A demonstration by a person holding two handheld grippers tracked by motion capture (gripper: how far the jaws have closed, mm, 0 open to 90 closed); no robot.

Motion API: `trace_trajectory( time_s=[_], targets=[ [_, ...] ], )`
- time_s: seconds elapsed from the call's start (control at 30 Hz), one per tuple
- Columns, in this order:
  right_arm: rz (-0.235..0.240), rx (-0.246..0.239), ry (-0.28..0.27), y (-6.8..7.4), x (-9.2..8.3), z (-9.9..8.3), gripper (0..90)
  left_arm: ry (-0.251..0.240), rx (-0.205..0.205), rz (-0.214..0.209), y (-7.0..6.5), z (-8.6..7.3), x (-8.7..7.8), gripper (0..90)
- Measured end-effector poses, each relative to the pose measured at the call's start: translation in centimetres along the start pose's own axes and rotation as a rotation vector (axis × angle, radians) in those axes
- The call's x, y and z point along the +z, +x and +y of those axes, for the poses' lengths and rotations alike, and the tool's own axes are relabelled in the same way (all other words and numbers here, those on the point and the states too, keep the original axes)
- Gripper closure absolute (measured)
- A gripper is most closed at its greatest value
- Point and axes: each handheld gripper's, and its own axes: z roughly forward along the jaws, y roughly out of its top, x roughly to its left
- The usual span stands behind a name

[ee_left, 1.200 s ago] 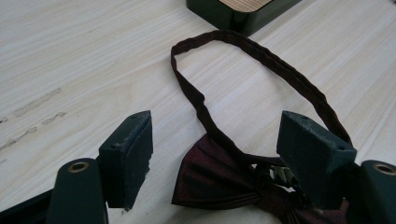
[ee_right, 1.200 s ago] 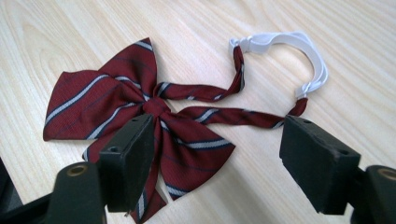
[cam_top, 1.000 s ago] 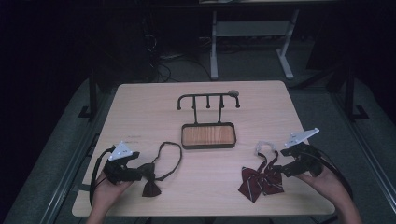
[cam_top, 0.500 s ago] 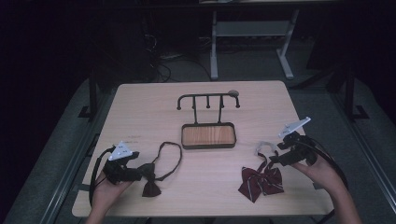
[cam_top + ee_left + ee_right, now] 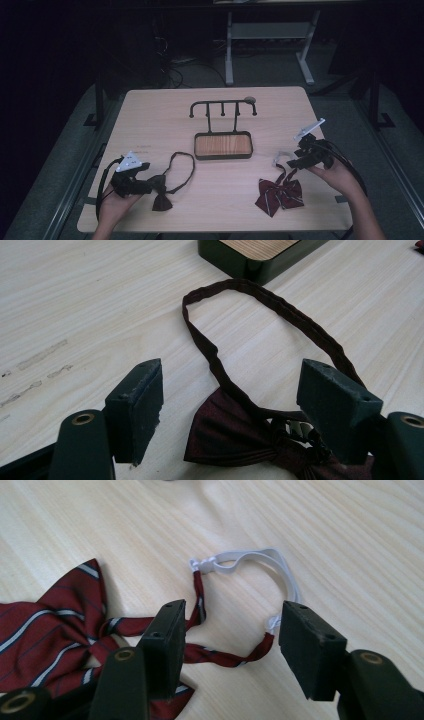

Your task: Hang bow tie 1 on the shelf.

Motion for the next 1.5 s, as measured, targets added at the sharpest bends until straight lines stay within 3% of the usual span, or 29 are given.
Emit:
trace_trajectory(
  time_s=[0.2,0.4,0.73,1.5],
  targets=[
    [-0.009,0.016,0.010,-0.5,0.5,0.6,46.2,0.000,0.003,0.001,0.0,0.0,-0.1,26.9],
    [-0.028,0.021,0.054,-0.8,1.4,0.8,48.1,0.002,0.006,-0.002,-0.1,0.0,0.0,26.9],
    [-0.022,0.055,0.089,-2.0,2.2,0.7,52.6,0.007,0.008,-0.002,-0.1,0.1,0.0,26.9],
    [-0.041,0.085,0.185,-2.6,3.6,0.6,62.5,0.015,0.019,-0.004,-0.1,0.1,-0.1,26.9]
  ],
)
